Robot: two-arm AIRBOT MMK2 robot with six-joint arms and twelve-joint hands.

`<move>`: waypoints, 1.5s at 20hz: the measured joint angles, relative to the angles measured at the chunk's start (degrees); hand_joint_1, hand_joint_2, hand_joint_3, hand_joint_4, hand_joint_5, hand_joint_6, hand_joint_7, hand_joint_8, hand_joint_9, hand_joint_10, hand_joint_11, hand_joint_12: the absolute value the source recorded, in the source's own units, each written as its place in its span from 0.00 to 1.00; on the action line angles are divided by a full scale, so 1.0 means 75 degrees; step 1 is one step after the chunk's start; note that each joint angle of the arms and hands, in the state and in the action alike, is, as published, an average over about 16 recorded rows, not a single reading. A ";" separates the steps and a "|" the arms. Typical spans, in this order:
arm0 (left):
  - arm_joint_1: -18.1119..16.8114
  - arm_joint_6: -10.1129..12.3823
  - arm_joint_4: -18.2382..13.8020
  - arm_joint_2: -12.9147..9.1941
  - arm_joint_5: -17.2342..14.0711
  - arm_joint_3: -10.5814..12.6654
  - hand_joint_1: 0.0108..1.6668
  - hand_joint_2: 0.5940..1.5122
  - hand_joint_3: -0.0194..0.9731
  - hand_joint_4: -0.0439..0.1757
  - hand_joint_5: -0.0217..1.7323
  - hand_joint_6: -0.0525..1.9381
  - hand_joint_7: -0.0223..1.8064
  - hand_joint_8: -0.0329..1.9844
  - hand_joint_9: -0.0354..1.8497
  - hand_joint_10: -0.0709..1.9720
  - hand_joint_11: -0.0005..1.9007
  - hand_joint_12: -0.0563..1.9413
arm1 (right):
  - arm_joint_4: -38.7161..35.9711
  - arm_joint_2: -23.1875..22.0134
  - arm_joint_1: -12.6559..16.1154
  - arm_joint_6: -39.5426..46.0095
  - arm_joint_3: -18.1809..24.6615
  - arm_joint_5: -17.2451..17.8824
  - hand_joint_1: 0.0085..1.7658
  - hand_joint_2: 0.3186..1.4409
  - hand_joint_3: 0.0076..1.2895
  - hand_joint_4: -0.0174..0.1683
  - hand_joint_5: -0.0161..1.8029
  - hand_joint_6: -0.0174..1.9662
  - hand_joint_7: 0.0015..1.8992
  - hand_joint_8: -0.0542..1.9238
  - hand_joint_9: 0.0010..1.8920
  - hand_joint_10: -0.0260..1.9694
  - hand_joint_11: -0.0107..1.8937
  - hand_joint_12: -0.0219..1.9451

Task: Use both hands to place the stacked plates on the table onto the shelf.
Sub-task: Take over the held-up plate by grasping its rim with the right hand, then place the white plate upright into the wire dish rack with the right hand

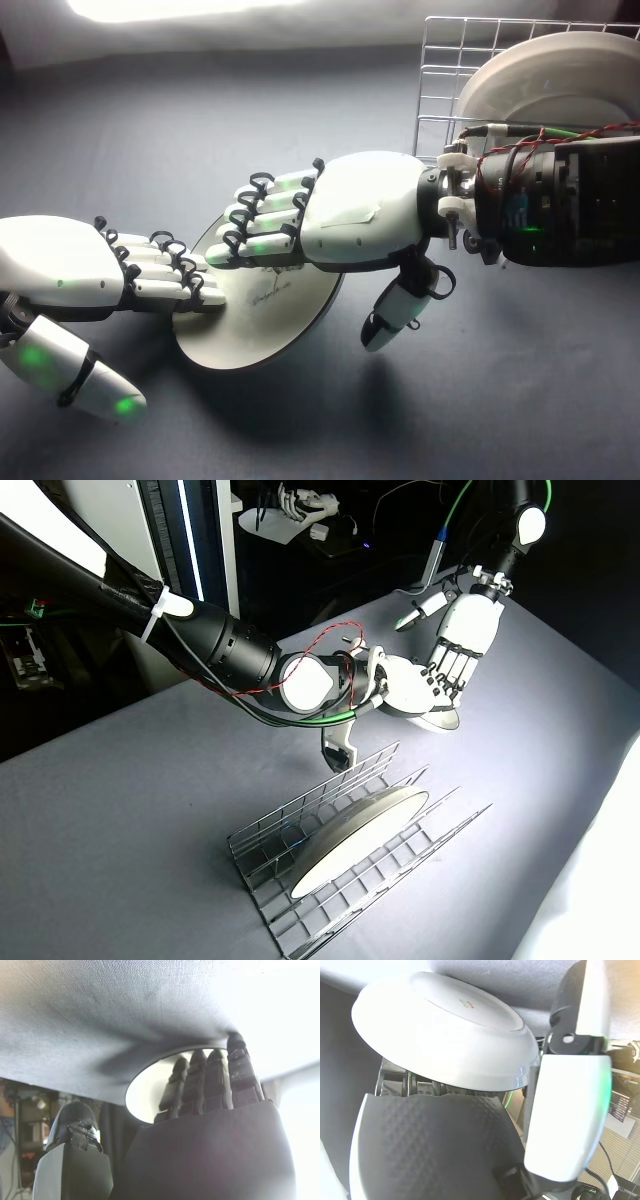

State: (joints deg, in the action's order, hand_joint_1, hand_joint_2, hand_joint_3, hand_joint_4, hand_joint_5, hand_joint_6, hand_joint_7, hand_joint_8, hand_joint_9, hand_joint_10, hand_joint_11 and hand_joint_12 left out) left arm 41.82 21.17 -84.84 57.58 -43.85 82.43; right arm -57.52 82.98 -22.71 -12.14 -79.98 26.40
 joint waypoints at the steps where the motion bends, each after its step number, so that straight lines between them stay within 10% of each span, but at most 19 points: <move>1: 0.0000 0.0001 0.0001 0.0000 -0.0002 0.0000 0.00 0.55 0.02 0.17 0.04 0.01 0.02 0.01 0.01 0.01 0.02 0.02 | 0.0009 0.0000 0.0000 -0.0004 0.0001 0.0020 0.65 0.42 0.00 0.11 0.08 0.03 0.08 0.04 0.07 0.03 0.04 0.17; 14: -0.0333 -0.0024 -0.0159 -0.0044 -0.0095 -0.0030 0.00 0.55 0.02 0.15 0.04 0.01 0.04 0.01 0.02 0.01 0.01 0.07 | 0.0049 -0.0059 0.0036 -0.0123 0.0072 0.0551 0.73 0.49 0.00 0.07 0.51 0.27 0.54 0.24 0.57 0.20 0.64 0.91; 20: -0.0928 -0.0243 -0.0207 -0.0271 -0.0157 -0.0144 0.00 0.55 0.02 0.17 0.06 0.02 0.06 0.02 0.04 0.01 0.01 0.09 | 0.0134 -0.0292 0.0082 -0.0105 0.0264 0.0665 0.71 0.47 0.00 0.06 0.56 0.33 0.65 0.54 0.71 0.49 0.85 1.00; 30: -0.2356 -0.0669 -0.0152 -0.0993 -0.0236 -0.0416 0.00 0.55 0.02 0.21 0.09 0.03 0.07 0.02 0.07 0.01 0.01 0.10 | 0.0592 -0.0937 0.0383 -0.0041 0.0935 0.0559 0.69 0.47 0.00 0.05 0.58 0.34 0.73 0.93 0.84 0.95 0.89 0.99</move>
State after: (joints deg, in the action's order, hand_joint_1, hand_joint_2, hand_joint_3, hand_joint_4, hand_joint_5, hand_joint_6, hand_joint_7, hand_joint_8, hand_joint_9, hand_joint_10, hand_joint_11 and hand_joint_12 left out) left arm 24.15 16.15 -85.98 50.14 -45.62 79.31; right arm -53.07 75.95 -19.83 -12.44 -72.97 30.59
